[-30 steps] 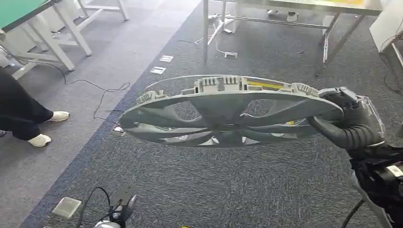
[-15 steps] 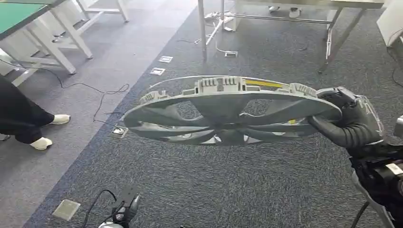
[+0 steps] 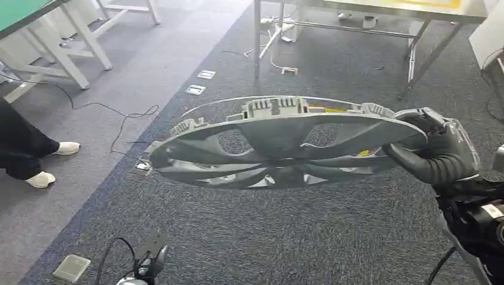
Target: Take the parts from the cabinet and place them on the table.
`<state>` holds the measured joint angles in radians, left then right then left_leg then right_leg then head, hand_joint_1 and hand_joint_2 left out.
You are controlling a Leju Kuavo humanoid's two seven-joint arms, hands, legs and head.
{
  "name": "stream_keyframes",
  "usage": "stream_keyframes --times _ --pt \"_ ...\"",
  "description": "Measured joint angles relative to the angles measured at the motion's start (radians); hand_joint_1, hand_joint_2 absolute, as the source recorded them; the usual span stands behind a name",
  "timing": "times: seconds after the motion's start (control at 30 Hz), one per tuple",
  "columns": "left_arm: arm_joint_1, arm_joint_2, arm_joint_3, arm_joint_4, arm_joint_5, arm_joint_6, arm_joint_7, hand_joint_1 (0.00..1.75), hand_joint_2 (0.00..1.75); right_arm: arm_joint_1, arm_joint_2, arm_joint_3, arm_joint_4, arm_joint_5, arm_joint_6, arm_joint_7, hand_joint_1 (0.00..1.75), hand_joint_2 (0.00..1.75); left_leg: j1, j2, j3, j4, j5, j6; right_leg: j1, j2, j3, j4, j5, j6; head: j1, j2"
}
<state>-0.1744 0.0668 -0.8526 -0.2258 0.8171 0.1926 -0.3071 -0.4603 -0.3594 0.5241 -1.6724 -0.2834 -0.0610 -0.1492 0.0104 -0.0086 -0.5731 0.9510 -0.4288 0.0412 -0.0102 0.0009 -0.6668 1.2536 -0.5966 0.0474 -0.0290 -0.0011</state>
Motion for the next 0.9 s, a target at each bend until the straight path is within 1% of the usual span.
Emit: stream_keyframes --times 0.03,0.07,0.1,0.13,0.17,0.2,0.23,0.27,0.3,0.33,0.37,0.4,0.43,0.47,0.5,0.53,0.57,0.6,0.63,0.67,0.7,0.73,0.77,0.8,0.83,0.87,0.9 --pt "0.001 0.000 0.000 0.000 0.000 0.000 0.000 0.00 0.00 0.003 0.000 0.002 0.000 0.000 0.000 0.000 1.75 1.75 0.000 -0.001 0.008 0.000 -0.007 0.000 0.000 0.000 -0.035 0.047 0.000 0.002 0.000 0.000" --pt "0.002 -0.001 0.000 0.000 0.000 0.000 0.000 0.00 0.00 0.006 0.000 0.002 0.000 0.000 0.000 0.000 1.75 1.75 0.000 -0.003 0.019 0.001 -0.015 0.000 0.000 0.000 -0.043 0.038 0.030 0.004 0.001 0.000" --pt "0.003 -0.002 0.000 0.000 0.000 0.000 0.000 0.00 0.00 0.005 0.000 0.002 0.001 0.000 0.000 0.001 1.75 1.75 0.001 -0.005 0.031 0.002 -0.024 -0.002 -0.001 0.000 -0.029 -0.015 0.079 0.003 0.004 0.000" --pt "0.003 -0.003 0.000 0.000 0.000 0.000 0.000 0.00 0.00 0.005 0.000 0.001 0.001 0.000 0.000 0.001 1.75 1.75 0.002 -0.008 0.045 0.003 -0.033 -0.005 -0.001 0.000 0.001 -0.095 0.138 0.001 0.005 0.000" --pt "0.003 -0.003 0.000 0.000 0.000 0.000 0.000 0.00 0.00 0.004 0.000 0.001 0.001 0.000 0.000 0.001 1.75 1.75 0.002 -0.010 0.059 0.005 -0.044 -0.009 -0.001 0.000 0.036 -0.194 0.201 -0.003 0.007 0.000" --pt "0.004 -0.003 0.000 0.000 0.000 0.000 0.000 0.00 0.00 0.004 0.000 0.001 0.002 0.000 0.000 0.001 1.75 1.75 0.002 -0.011 0.063 0.003 -0.051 -0.013 0.001 0.001 0.054 -0.227 0.197 -0.006 0.009 0.000" --pt "0.000 -0.003 0.000 0.000 0.000 0.000 0.000 0.00 0.00 0.001 0.000 0.000 0.003 0.000 0.000 0.001 1.75 1.75 -0.004 -0.012 0.059 0.011 -0.055 -0.019 0.008 0.002 0.074 -0.250 0.194 -0.009 0.011 0.000" --pt "0.000 -0.003 0.000 0.000 0.000 0.000 0.000 0.00 0.00 -0.001 0.001 0.001 0.003 0.000 0.000 0.000 1.75 1.75 -0.004 -0.011 0.052 0.010 -0.055 -0.022 0.007 -0.001 0.080 -0.267 0.174 -0.020 0.010 0.000" --pt "0.001 -0.004 0.000 0.000 0.000 0.000 0.000 0.00 0.00 0.001 0.001 0.001 0.003 0.000 0.000 0.000 1.75 1.75 -0.003 -0.011 0.052 0.006 -0.055 -0.023 0.008 0.001 0.076 -0.265 0.173 -0.022 0.006 0.000" --pt "0.002 -0.004 0.000 0.000 0.000 0.000 0.000 0.00 0.00 0.001 0.001 0.001 0.003 0.000 0.000 0.000 1.75 1.75 -0.003 -0.010 0.055 0.001 -0.057 -0.027 0.009 0.001 0.077 -0.266 0.169 -0.028 0.006 0.000" --pt "0.001 -0.003 0.000 0.000 0.000 0.000 0.000 0.00 0.00 0.001 0.001 0.000 0.002 0.000 0.000 0.000 1.75 1.75 -0.006 -0.011 0.064 0.001 -0.063 -0.036 0.001 0.000 0.091 -0.277 0.167 -0.034 0.005 0.000" --pt "0.002 -0.003 0.000 0.000 0.000 0.000 0.000 0.00 0.00 0.001 0.000 -0.002 0.003 0.002 0.000 0.001 1.75 1.75 -0.004 -0.006 0.063 0.017 -0.073 -0.040 -0.003 -0.001 0.105 -0.285 0.164 -0.038 0.006 0.000" --pt "0.000 -0.004 0.000 0.000 0.000 0.000 0.000 0.00 0.00 -0.003 0.001 0.000 0.003 0.002 0.000 0.001 1.75 1.75 -0.004 -0.003 0.029 0.081 -0.096 -0.045 -0.004 -0.003 0.111 -0.287 0.159 -0.046 0.002 0.000" --pt "-0.002 -0.004 0.001 0.000 0.000 0.000 0.000 0.00 0.00 -0.005 0.002 0.000 0.003 0.001 0.000 0.000 1.75 1.75 -0.003 -0.002 -0.026 0.171 -0.124 -0.050 -0.004 -0.003 0.114 -0.287 0.156 -0.050 -0.002 0.000" --pt "-0.002 -0.003 0.001 0.000 0.000 0.000 0.000 0.00 0.00 -0.005 0.004 0.000 0.003 0.001 0.000 -0.001 1.75 1.75 -0.001 -0.001 -0.085 0.258 -0.143 -0.052 -0.004 -0.003 0.119 -0.287 0.150 -0.051 -0.004 0.000" --pt "0.001 -0.003 0.001 0.000 0.000 0.000 0.000 0.00 0.00 -0.004 0.005 0.001 0.003 0.001 0.000 0.000 1.75 1.75 -0.001 -0.001 -0.133 0.317 -0.145 -0.053 -0.004 -0.002 0.125 -0.287 0.143 -0.051 -0.005 0.000" --pt "0.004 -0.003 0.001 0.000 0.000 0.000 0.000 0.00 0.00 -0.002 0.005 0.001 0.004 0.001 0.000 0.000 1.75 1.75 -0.001 -0.001 -0.157 0.326 -0.124 -0.052 -0.004 -0.001 0.135 -0.287 0.136 -0.051 -0.007 0.000" --pt "0.006 -0.003 0.001 0.000 0.000 0.000 0.000 0.00 0.00 0.001 0.005 0.001 0.006 0.001 0.000 0.001 1.75 1.75 0.000 0.000 -0.157 0.292 -0.080 -0.050 -0.004 0.000 0.147 -0.287 0.128 -0.050 -0.010 0.000" --pt "0.007 -0.003 0.001 0.000 0.000 0.000 0.000 0.00 0.00 0.001 0.005 0.001 0.006 0.001 0.000 0.002 1.75 1.75 0.000 0.000 -0.139 0.223 -0.023 -0.047 -0.004 0.000 0.159 -0.287 0.118 -0.049 -0.010 0.000" --pt "0.006 -0.002 0.001 0.000 0.000 0.000 0.000 0.00 0.00 0.001 0.006 0.001 0.006 0.001 0.000 0.001 1.75 1.75 0.000 0.000 -0.109 0.124 0.047 -0.043 -0.004 0.000 0.174 -0.287 0.108 -0.046 -0.013 0.000" --pt "0.006 -0.001 0.001 0.000 0.000 0.000 0.000 0.00 0.00 -0.001 0.006 0.001 0.006 0.001 0.000 0.000 1.75 1.75 -0.001 0.001 -0.090 0.047 0.083 -0.037 -0.004 -0.001 0.183 -0.288 0.097 -0.041 -0.015 0.000" --pt "0.005 -0.001 0.001 0.000 0.000 0.000 0.000 0.00 0.00 -0.004 0.006 0.001 0.006 0.001 0.000 0.000 1.75 1.75 -0.010 0.000 -0.068 0.043 0.058 -0.033 0.004 0.002 0.185 -0.289 0.090 -0.032 -0.012 0.000" --pt "0.003 0.000 0.001 0.000 0.000 -0.001 0.000 0.00 0.00 -0.004 0.008 0.001 0.006 0.001 0.000 0.000 1.75 1.75 -0.010 0.001 -0.061 0.021 0.044 -0.026 0.002 0.003 0.185 -0.290 0.086 -0.027 -0.013 0.000" --pt "0.004 -0.001 0.001 0.000 0.000 -0.002 0.000 0.00 0.00 -0.005 0.008 0.001 0.006 0.001 0.000 0.000 1.75 1.75 -0.011 0.001 -0.062 0.019 0.043 -0.024 0.002 0.003 0.194 -0.298 0.088 -0.024 -0.010 0.000" --pt "0.004 -0.001 0.001 0.000 0.000 -0.002 0.000 0.00 0.00 -0.004 0.008 0.001 0.006 0.001 0.000 0.000 1.75 1.75 -0.008 0.001 -0.057 0.013 0.036 -0.014 0.003 0.004 0.198 -0.292 0.095 -0.016 -0.010 0.000" --pt "0.004 -0.001 0.001 0.000 0.000 -0.002 0.000 0.00 0.00 -0.005 0.008 0.001 0.006 0.001 0.000 0.000 1.75 1.75 -0.006 -0.002 -0.044 0.009 0.032 -0.009 0.002 0.004 0.206 -0.293 0.088 -0.009 -0.009 0.000" --pt "0.006 -0.002 0.001 0.000 0.001 -0.002 -0.001 0.00 0.00 -0.004 0.008 0.001 0.006 0.001 0.000 0.000 1.75 1.75 -0.003 -0.002 -0.027 0.000 0.028 -0.003 -0.001 0.002 0.195 -0.268 0.077 -0.006 -0.006 0.000"
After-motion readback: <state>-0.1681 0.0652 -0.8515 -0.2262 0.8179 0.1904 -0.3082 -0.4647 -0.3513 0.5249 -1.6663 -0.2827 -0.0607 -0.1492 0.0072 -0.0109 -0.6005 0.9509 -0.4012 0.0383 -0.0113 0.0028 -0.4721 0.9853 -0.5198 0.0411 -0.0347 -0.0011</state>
